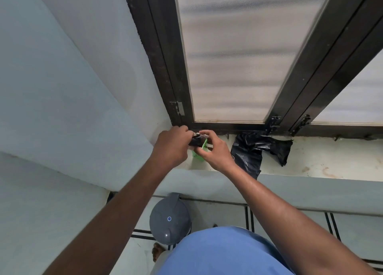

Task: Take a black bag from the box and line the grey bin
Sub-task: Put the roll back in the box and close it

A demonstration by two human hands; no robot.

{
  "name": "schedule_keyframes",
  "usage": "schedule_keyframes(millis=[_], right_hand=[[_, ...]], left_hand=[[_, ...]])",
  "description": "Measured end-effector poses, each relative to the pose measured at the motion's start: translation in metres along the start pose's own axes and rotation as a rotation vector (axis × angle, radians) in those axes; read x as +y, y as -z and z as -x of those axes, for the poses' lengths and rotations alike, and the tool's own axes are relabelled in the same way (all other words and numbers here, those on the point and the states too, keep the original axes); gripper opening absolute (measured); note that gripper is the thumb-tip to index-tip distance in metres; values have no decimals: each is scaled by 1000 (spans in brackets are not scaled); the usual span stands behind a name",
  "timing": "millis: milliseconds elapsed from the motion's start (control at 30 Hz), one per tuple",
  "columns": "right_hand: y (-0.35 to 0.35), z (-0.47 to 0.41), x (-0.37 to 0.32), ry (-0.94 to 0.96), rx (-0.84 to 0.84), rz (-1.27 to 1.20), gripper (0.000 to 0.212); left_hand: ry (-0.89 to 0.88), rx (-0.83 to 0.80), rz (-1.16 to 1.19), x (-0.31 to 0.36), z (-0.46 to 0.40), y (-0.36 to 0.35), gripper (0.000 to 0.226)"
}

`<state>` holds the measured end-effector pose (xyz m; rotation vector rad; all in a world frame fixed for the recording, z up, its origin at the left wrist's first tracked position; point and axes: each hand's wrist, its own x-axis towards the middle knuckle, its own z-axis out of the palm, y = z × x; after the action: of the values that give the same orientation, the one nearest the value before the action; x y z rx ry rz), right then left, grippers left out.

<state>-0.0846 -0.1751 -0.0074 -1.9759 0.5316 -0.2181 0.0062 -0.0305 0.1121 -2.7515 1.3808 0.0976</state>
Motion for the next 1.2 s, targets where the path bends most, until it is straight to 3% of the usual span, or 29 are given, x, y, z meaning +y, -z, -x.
schedule_keyframes(millis=[133, 233, 300, 367, 433, 500, 600, 700, 800, 900, 1033, 1200], right_hand=[[1, 0, 1, -5, -17, -8, 65], [1, 0, 1, -28, -12, -7, 62], [3, -2, 2, -38, 26, -15, 57], [3, -2, 3, -51, 87, -23, 60], [5, -2, 1, -79, 133, -58, 76], [6, -1, 0, -103, 174, -101, 92], [4, 1, 0, -130, 187, -115, 98], [4, 6, -4, -139, 176, -106, 74], [1, 6, -6, -166, 209, -240, 45], [-2, -1, -3, -247, 255, -384, 45], [3, -5, -4, -317, 242, -552, 49], [10, -1, -1, -327, 252, -549, 13]], left_hand=[[-237, 71, -193, 3, -14, 0, 46], [-312, 182, -157, 2, -18, 0, 53], [-200, 258, -18, 4, -15, -1, 49], [0, 215, 191, 5, -8, -3, 34], [222, 1, 339, 4, -5, -14, 24], [336, -235, 485, 0, -4, -32, 30], [512, -371, 981, 4, -2, -52, 42], [620, -336, 1443, 10, -3, -61, 24], [679, -235, 1656, 11, -7, -65, 26], [737, -131, 1779, 10, -12, -70, 33], [753, -63, 1907, 10, -19, -71, 23], [748, 7, 1779, 12, -28, -78, 14]])
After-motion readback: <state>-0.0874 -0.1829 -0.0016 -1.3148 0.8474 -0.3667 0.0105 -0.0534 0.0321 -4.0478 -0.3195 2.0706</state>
